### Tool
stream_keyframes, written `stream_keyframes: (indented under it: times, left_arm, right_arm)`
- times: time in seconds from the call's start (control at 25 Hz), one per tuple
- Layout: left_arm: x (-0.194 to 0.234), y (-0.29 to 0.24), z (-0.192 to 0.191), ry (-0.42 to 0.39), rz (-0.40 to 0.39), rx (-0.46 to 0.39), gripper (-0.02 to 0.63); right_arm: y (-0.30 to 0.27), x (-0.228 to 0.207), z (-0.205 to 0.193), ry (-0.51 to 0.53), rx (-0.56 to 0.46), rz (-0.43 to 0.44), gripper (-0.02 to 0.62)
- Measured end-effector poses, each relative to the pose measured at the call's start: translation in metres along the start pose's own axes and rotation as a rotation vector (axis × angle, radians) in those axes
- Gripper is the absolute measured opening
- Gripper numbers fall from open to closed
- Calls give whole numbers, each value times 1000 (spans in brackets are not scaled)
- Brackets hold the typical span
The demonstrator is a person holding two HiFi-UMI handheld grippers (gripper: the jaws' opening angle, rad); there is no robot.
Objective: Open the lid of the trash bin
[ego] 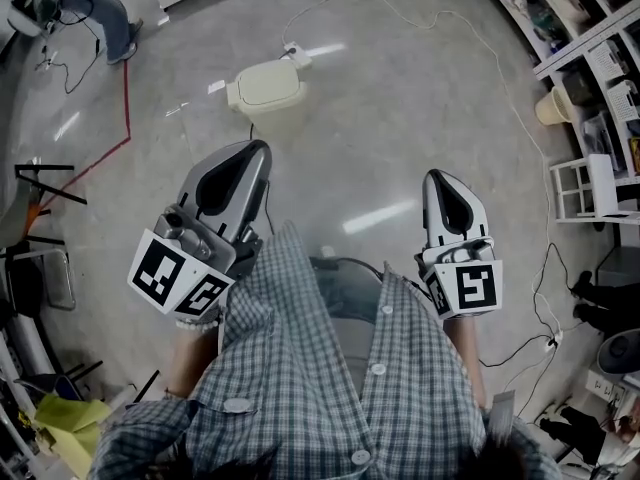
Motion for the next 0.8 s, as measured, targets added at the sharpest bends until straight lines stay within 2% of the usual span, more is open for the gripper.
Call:
stream_keyframes:
  times: [0.52, 0.8]
  left_arm:
    - [-7, -15, -9, 18, -53, 37, -2]
    - [2, -31, -17, 30, -69, 54, -2]
  right_arm:
    - [20, -2, -11, -19, 33, -44, 20]
    - [4, -6, -17, -25, 54, -33, 20]
Point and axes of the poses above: the fingertips, and each gripper's own axes: y backward along the fingers, x to its left, z out of its top, the point moved 9 cm from there along y, backward along the fingers, and after that the axes turned 7 degrees about y, right-handed, at the moved point
